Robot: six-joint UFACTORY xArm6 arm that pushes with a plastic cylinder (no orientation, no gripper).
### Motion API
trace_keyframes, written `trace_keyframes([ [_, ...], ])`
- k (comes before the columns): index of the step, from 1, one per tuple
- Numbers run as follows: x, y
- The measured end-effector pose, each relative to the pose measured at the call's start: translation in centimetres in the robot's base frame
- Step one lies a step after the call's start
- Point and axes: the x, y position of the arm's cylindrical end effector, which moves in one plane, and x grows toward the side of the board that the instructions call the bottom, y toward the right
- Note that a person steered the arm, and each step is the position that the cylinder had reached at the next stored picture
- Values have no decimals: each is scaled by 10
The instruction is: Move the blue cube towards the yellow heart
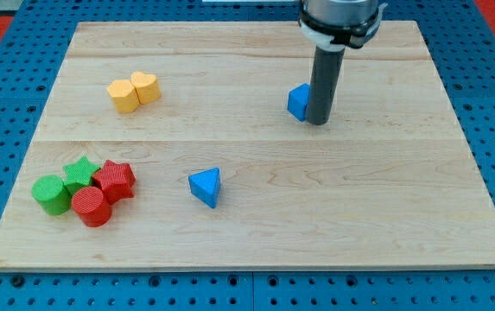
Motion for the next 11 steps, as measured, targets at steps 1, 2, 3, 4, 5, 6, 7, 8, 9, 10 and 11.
trace_keyframes([
  [1,-24,22],
  [2,-44,33],
  [3,-33,19],
  [4,-15,46],
  [5,-2,27],
  [6,-45,-22],
  [7,-73,-88],
  [8,-71,-125],
  [9,-46,-126],
  [10,-26,-135],
  [11,-29,-162],
])
